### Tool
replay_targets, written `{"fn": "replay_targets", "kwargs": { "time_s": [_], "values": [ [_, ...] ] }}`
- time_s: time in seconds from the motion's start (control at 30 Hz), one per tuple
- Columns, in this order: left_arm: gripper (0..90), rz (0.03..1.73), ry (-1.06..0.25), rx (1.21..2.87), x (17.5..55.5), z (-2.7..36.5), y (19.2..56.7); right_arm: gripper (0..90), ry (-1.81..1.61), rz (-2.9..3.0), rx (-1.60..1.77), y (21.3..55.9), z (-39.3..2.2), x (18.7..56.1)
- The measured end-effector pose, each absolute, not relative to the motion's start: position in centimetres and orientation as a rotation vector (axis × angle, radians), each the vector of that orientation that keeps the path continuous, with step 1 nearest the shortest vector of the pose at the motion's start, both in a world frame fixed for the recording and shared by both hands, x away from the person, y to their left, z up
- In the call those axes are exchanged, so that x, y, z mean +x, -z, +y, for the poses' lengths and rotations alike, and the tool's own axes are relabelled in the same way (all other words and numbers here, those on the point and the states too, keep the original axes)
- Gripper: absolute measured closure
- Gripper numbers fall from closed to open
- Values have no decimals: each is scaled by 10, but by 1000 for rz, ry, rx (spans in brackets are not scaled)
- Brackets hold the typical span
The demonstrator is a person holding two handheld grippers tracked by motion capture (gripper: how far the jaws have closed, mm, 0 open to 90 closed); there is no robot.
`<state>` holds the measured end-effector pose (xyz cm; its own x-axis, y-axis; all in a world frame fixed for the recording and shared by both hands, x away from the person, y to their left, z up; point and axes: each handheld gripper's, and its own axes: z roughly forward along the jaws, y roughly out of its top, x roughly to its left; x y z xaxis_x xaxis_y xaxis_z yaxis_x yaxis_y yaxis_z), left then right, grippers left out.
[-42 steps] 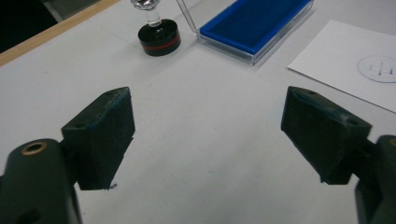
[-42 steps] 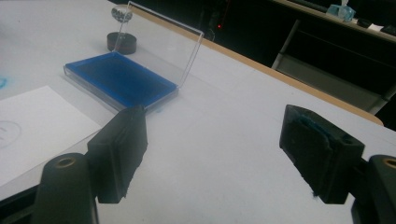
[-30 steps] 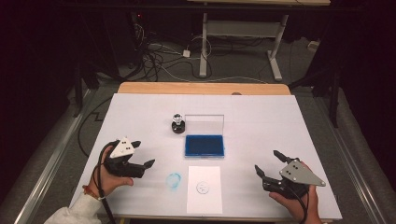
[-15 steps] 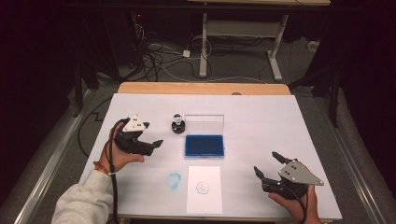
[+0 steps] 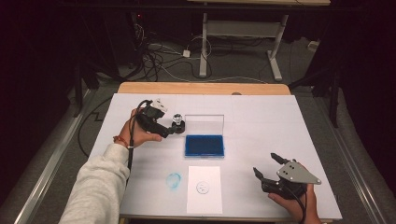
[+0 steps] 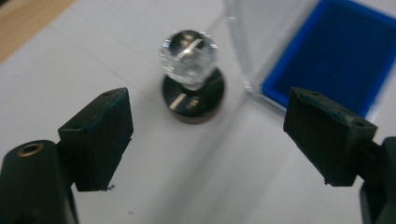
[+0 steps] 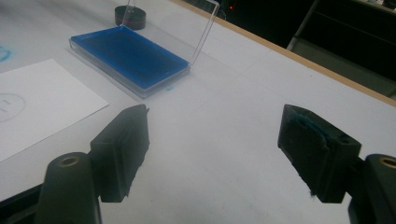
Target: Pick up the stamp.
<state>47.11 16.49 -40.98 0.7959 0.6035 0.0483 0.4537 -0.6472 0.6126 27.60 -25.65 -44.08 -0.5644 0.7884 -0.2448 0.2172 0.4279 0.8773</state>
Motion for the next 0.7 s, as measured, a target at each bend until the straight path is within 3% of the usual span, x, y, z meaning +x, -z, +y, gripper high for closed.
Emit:
{"fn": "replay_targets", "kwargs": {
  "time_s": [0.7],
  "values": [
    [342, 824, -319, 2428, 512, 136, 429, 264, -1061, 2087, 799, 448, -253, 276]
  ]
}}
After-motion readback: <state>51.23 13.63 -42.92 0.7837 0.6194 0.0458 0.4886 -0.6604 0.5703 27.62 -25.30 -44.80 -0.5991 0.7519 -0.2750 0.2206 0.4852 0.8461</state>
